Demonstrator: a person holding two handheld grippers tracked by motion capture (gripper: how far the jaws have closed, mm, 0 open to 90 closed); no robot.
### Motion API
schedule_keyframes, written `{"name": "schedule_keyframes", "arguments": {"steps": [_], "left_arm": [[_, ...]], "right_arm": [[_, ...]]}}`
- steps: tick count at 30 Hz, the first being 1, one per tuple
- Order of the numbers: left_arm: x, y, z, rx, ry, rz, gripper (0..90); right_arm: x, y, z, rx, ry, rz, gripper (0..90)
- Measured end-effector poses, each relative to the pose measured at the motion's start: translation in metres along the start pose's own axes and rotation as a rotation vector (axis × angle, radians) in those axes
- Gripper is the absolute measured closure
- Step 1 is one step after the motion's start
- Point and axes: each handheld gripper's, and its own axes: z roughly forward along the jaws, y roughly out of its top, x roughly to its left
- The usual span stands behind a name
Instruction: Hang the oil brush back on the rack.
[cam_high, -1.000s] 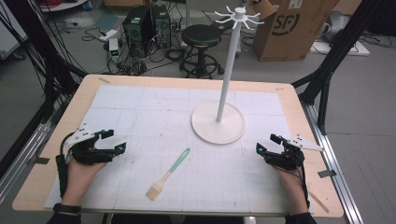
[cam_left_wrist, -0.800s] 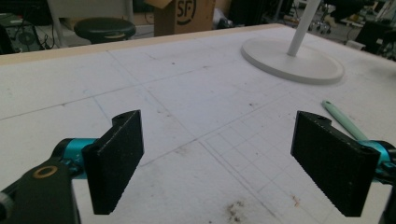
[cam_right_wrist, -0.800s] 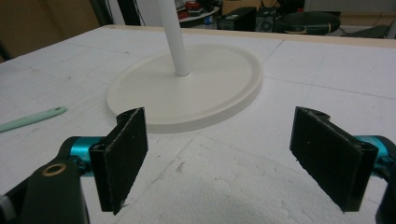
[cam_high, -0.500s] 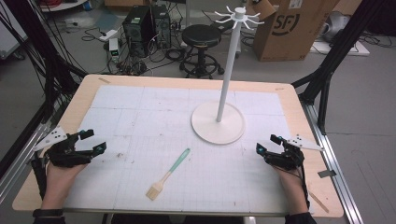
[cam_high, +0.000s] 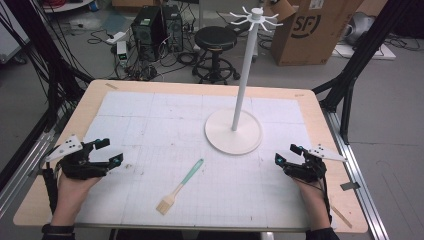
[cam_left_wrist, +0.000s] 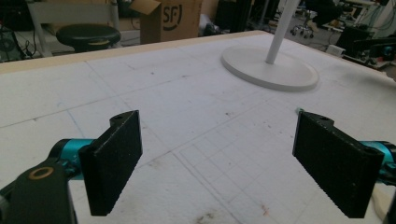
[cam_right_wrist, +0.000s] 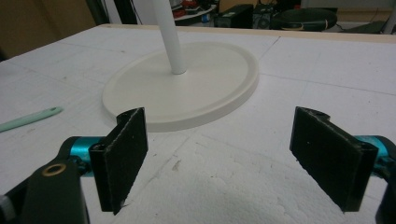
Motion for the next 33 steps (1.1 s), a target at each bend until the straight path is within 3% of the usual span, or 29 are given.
{"name": "schedule_keyframes", "arguments": {"steps": [5,11,18,33], "left_arm": [[-0.017,0.003,0.014,0.029,-0.019,-0.004,16.4],[-0.045,0.004,0.034,0.106,-0.048,0.039,16.9],[-0.073,0.001,0.053,0.160,-0.068,0.064,20.8],[-0.112,-0.012,0.084,0.255,-0.081,0.066,27.6]], "right_arm": [[0.000,0.000,0.000,0.003,-0.003,-0.004,18.8],[0.000,0.000,0.000,0.004,-0.003,-0.001,18.8],[-0.001,0.000,-0.001,-0.001,-0.003,0.001,18.7],[-0.002,0.000,-0.002,-0.001,-0.002,0.005,18.8]]}}
